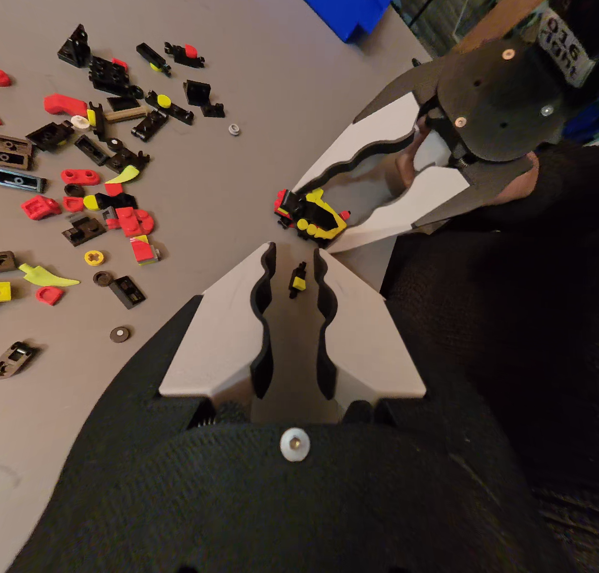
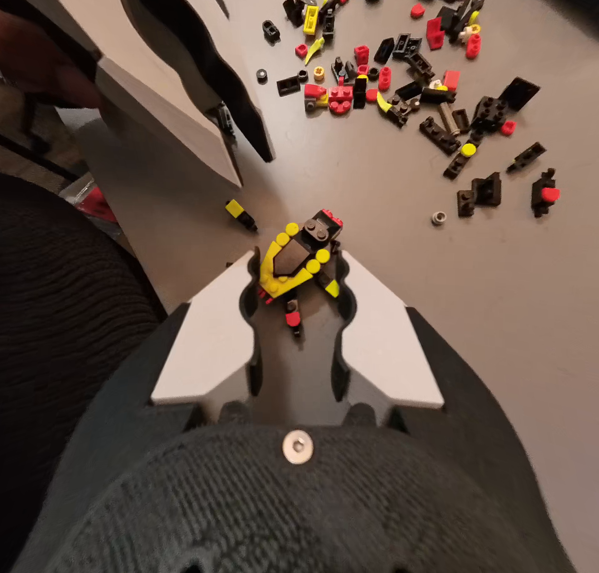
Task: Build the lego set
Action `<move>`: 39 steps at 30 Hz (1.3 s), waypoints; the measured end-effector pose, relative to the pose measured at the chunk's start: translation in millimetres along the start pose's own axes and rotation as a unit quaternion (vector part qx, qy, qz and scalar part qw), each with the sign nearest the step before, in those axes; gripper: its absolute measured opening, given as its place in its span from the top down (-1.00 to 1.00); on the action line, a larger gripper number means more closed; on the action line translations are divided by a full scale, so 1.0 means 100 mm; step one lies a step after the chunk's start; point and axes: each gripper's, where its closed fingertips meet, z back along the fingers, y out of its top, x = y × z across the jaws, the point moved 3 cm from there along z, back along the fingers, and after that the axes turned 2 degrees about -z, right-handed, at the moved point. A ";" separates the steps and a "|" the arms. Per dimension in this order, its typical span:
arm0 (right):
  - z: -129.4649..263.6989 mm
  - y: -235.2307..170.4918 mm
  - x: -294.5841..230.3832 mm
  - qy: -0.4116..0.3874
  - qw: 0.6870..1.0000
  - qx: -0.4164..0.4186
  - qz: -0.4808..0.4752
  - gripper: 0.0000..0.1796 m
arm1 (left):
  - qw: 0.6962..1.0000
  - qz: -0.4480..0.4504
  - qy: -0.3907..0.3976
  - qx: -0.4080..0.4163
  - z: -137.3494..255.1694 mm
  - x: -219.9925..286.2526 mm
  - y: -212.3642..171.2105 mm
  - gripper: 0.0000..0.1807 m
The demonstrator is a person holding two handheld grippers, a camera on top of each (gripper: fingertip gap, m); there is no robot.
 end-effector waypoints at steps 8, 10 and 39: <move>0.15 0.00 -0.12 0.132 0.986 0.018 0.097 0.59 | 0.995 0.073 -0.055 0.039 0.05 0.03 0.09 0.69; 0.17 0.01 -0.14 0.139 0.977 0.021 0.162 0.59 | 0.984 0.131 -0.108 0.047 0.06 0.08 0.10 0.59; 0.35 0.91 -0.14 0.198 0.904 0.284 -0.250 0.20 | 0.886 0.245 -0.249 0.304 0.63 0.05 0.60 0.74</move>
